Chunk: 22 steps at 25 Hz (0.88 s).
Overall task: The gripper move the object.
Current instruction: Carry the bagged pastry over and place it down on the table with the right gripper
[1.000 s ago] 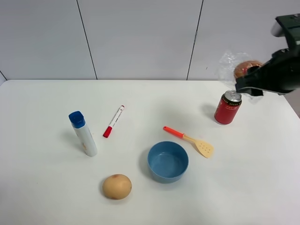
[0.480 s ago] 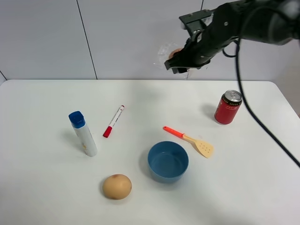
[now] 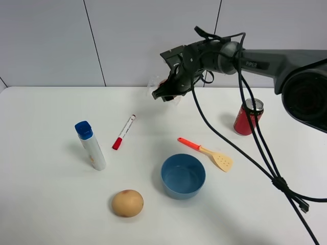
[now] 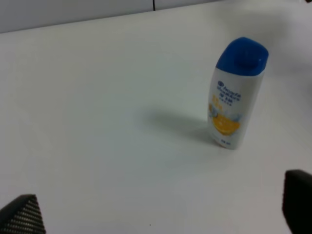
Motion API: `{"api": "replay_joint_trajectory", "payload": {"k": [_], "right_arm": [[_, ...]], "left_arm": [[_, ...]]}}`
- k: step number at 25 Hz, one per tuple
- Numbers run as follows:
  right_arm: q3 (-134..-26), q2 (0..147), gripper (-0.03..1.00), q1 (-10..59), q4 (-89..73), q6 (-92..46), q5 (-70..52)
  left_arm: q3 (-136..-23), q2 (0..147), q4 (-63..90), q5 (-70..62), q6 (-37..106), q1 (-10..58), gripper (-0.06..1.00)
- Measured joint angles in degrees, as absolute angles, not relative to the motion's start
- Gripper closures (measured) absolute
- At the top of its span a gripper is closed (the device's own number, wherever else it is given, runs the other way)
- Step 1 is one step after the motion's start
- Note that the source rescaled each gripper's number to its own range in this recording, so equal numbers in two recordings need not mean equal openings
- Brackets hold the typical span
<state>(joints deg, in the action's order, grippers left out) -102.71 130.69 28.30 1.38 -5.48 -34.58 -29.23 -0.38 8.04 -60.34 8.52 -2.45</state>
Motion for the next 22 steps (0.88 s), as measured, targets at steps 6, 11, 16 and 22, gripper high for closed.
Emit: {"api": "replay_joint_trajectory", "payload": {"k": [6,11,16,22], "right_arm": [[-102.7,134.8,0.97,28.3,3.1,-5.5,-34.4],[-102.8,136.8,0.97,28.3,4.1,-5.7,-34.3],[-102.8,137.0,0.97,28.3,4.1,-5.7,-34.1],[-102.8,137.0,0.93,28.3,4.1,-5.7,-34.2]], "left_arm": [[-29.2,-0.4,8.0,-60.3,8.5,-2.4,-0.06],[-29.2,-0.4,8.0,-60.3,8.5,-2.4,-0.06],[-29.2,-0.4,8.0,-60.3,8.5,-2.4,-0.06],[-29.2,-0.4,8.0,-60.3,8.5,-2.4,-0.06]]}}
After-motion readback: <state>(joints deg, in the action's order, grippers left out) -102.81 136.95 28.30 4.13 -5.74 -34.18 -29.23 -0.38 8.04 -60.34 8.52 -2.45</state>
